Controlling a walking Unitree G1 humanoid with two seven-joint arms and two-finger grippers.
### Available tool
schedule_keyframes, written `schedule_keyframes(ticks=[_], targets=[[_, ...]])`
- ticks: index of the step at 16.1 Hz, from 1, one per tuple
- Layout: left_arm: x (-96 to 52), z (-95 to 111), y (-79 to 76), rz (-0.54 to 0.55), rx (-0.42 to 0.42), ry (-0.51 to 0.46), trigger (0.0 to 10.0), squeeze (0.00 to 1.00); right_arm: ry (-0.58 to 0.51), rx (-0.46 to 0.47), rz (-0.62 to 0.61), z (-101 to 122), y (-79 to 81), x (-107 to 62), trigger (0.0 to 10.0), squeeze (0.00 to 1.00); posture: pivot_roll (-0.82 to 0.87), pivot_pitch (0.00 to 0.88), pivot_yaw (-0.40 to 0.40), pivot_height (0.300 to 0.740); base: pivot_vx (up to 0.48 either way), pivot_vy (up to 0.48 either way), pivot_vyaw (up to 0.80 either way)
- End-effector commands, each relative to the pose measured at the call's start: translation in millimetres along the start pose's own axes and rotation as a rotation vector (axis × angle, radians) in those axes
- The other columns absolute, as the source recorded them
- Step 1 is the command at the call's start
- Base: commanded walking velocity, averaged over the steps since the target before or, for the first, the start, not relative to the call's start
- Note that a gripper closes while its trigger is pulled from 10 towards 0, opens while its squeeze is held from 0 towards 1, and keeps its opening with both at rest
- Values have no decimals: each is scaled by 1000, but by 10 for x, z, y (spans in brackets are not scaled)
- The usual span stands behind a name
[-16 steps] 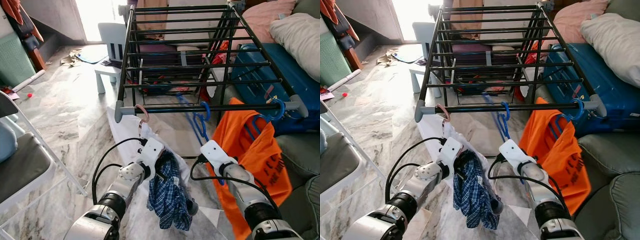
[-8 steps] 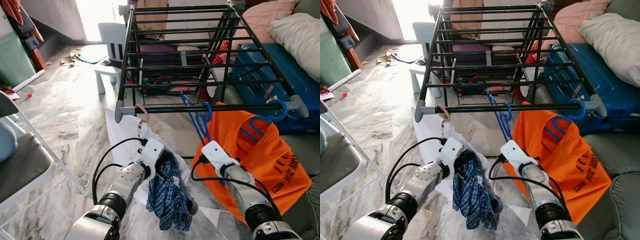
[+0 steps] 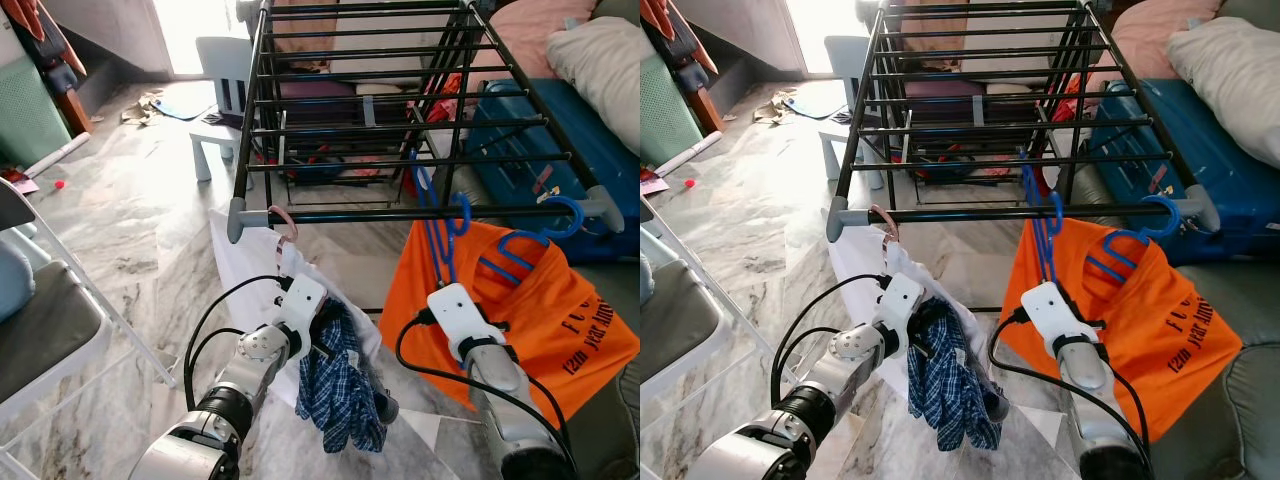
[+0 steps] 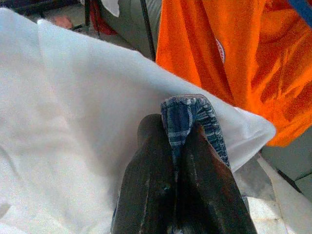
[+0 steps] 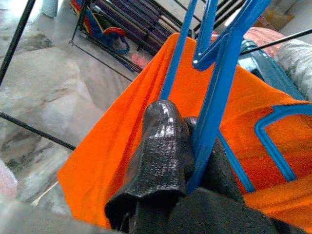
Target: Hang hanger
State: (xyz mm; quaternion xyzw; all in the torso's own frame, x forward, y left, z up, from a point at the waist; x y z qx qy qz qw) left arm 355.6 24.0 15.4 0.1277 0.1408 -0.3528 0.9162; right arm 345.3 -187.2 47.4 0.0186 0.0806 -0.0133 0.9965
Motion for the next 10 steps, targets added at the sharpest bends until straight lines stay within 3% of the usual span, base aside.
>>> schedule_keyframes(ticks=[1,5,7,10], targets=[[2,48,-5,-10,12,-20,10000,0,-8,4,12,35,43,-75,10000,0,-21,0,28,740,0,0,0],[1,42,-6,-17,25,-13,10000,0,166,10,84,-414,145,-392,10000,0,-23,0,27,740,0,0,0],[-1,39,3,-16,25,-10,10000,0,208,19,75,-479,131,-494,10000,0,-25,0,28,740,0,0,0],[7,31,-30,-24,27,-5,10000,0,214,23,75,-467,142,-486,10000,0,-27,0,29,740,-176,0,0]])
Point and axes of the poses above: a point about 5 cm out from each wrist's last joint towards the gripper, its own x axis pointing out of the wrist towards the gripper, its own z axis along the axis of the wrist's last joint, y = z × x, the point moved 6 cm from there along x, pointing out of the wrist towards the gripper, and after that the axes turned 10 degrees about x, right-handed, at the moved point
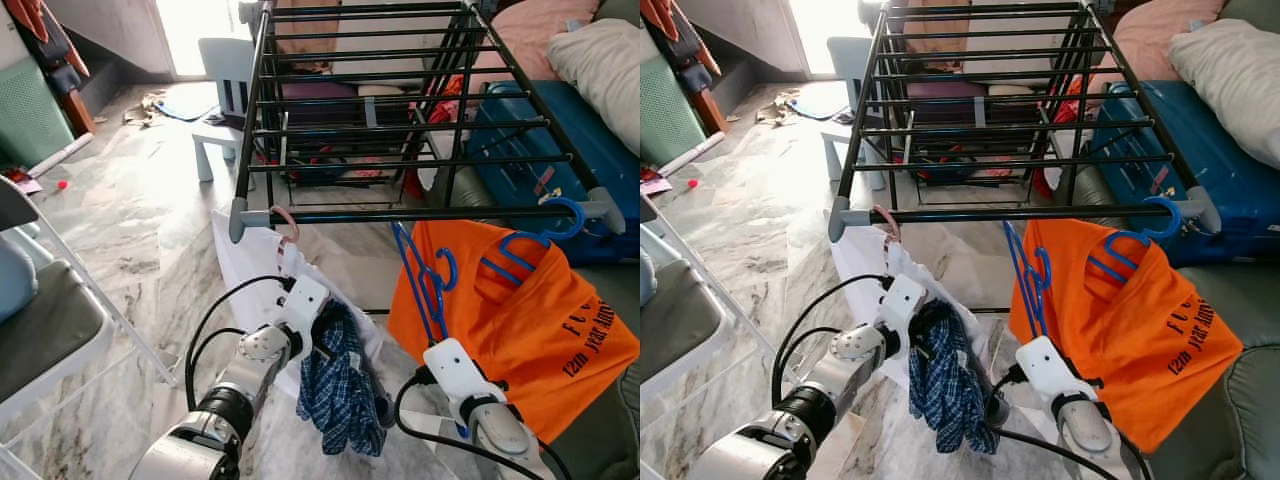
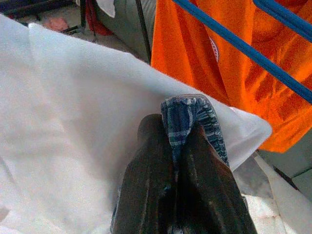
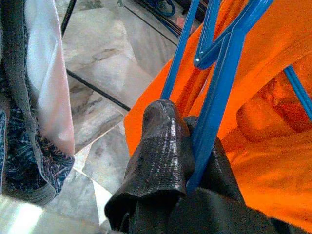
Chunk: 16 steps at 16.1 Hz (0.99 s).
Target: Hang hanger
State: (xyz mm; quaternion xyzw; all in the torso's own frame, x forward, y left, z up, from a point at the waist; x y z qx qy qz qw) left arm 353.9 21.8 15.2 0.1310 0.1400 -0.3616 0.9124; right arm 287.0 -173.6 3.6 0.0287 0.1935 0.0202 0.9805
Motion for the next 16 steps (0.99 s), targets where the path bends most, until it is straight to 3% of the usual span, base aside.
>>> schedule_keyframes(ticks=[1,16], targets=[[8,27,-12,-9,19,-4,10000,0,-10,3,21,63,62,11,10000,0,-27,0,28,740,-262,0,0],[-5,-28,-13,-5,33,19,10000,0,25,14,37,27,109,-6,10000,0,-27,0,19,740,-301,0,0]])
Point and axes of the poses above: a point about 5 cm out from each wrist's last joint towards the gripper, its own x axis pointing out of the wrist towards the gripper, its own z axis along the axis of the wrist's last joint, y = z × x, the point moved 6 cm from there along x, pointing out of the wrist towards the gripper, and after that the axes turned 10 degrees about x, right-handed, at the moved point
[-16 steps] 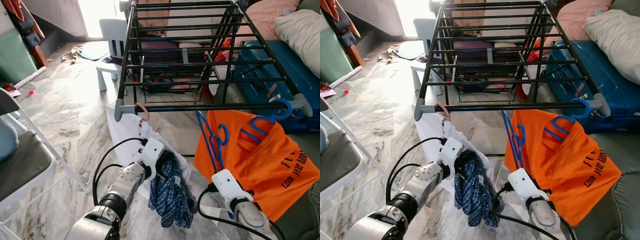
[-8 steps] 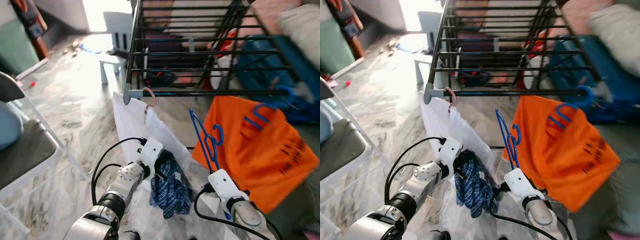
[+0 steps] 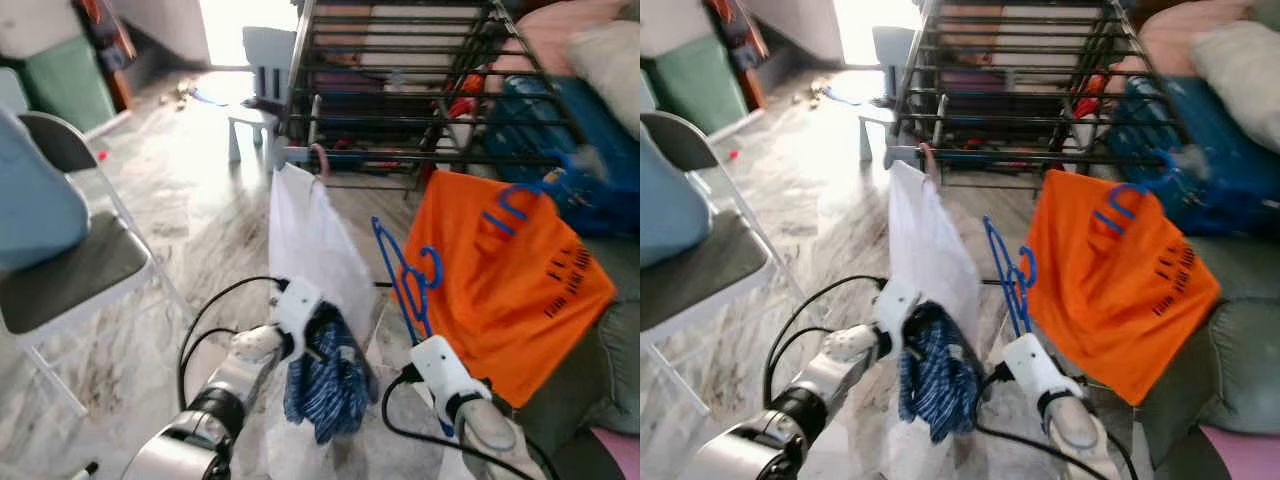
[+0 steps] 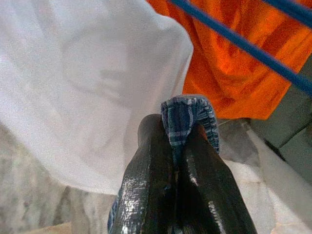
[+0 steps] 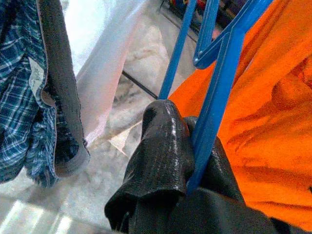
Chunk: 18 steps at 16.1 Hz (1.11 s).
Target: Hang hanger
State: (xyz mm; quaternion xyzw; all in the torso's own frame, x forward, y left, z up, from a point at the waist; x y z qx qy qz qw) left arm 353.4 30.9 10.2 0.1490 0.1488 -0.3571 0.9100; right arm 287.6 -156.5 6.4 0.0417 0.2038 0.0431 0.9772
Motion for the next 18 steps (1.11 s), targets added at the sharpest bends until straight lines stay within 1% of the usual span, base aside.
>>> schedule_keyframes(ticks=[1,15,17,18], targets=[[35,49,-66,-13,9,-11,10000,0,5,-4,-12,7,-65,-11,10000,0,-27,0,18,740,-307,0,0],[27,46,-28,-2,25,-6,10000,0,24,-12,-8,-32,-47,23,10000,0,-21,0,13,740,-306,0,0],[18,43,24,17,12,-4,10000,0,25,-9,-6,-37,-41,27,10000,0,-24,0,15,740,0,0,0],[6,60,82,16,16,-5,10000,0,24,-7,-7,-36,-44,23,10000,0,-26,0,15,740,0,0,0]])
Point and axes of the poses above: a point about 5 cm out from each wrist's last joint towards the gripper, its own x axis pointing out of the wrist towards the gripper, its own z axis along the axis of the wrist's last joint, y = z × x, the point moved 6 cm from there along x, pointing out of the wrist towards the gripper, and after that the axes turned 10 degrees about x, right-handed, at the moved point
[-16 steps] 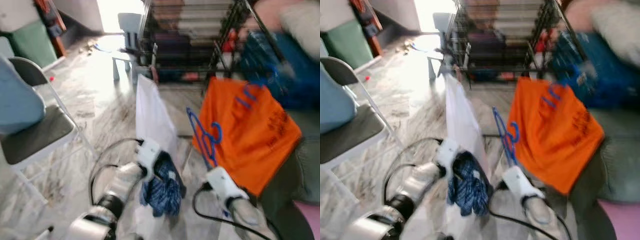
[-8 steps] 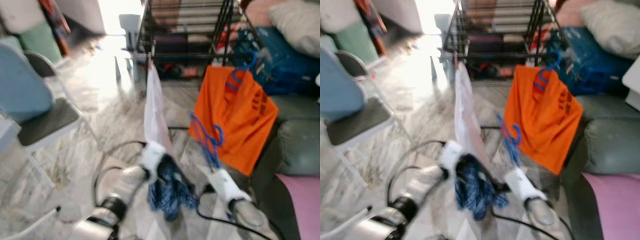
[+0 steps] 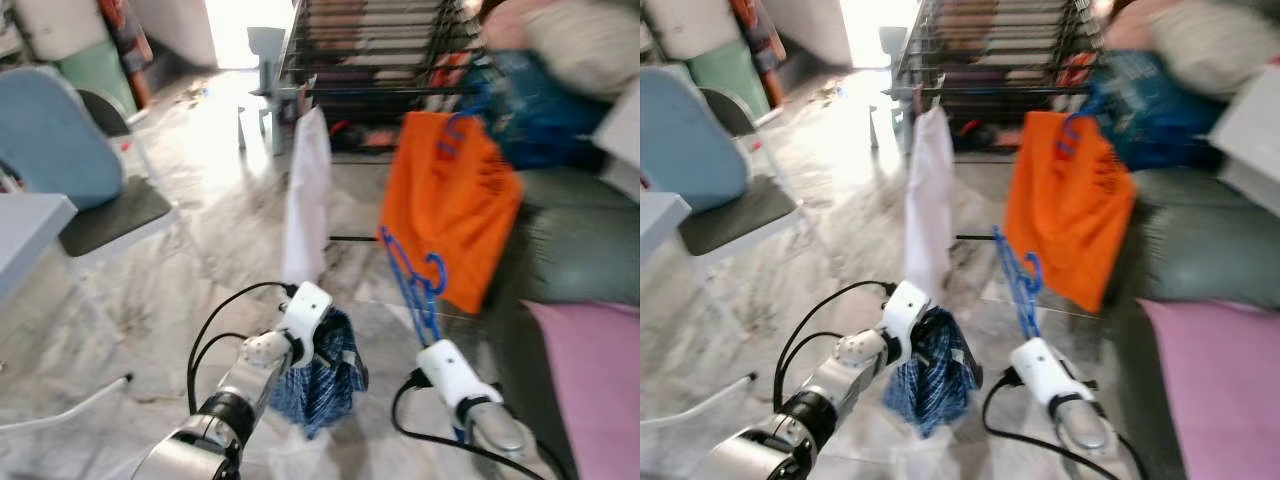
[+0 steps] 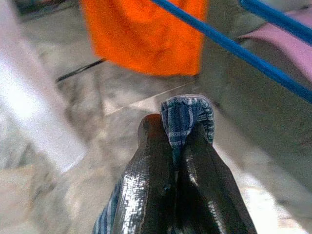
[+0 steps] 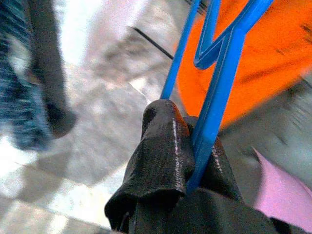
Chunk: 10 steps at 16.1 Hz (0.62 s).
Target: Hang hanger
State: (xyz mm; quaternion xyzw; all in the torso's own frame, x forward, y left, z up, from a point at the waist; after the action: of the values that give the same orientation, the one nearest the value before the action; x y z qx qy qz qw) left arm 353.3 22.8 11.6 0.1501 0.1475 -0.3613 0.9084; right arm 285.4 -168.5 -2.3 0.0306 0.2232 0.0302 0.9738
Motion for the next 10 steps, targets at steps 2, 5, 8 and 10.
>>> schedule_keyframes(ticks=[2,5,8,10], targets=[[-54,39,223,36,3,-5,10000,0,-16,13,23,46,81,17,10000,0,-26,0,13,740,0,0,0],[-64,52,271,36,-1,-5,10000,0,-2,15,7,27,47,28,10000,0,-23,0,12,740,0,82,0],[-64,45,277,40,1,-1,10000,0,3,17,6,32,47,45,10000,0,-24,0,12,740,0,449,-721],[-67,21,259,35,3,3,10000,0,4,14,6,36,47,52,10000,0,-25,0,11,740,0,450,-747]])
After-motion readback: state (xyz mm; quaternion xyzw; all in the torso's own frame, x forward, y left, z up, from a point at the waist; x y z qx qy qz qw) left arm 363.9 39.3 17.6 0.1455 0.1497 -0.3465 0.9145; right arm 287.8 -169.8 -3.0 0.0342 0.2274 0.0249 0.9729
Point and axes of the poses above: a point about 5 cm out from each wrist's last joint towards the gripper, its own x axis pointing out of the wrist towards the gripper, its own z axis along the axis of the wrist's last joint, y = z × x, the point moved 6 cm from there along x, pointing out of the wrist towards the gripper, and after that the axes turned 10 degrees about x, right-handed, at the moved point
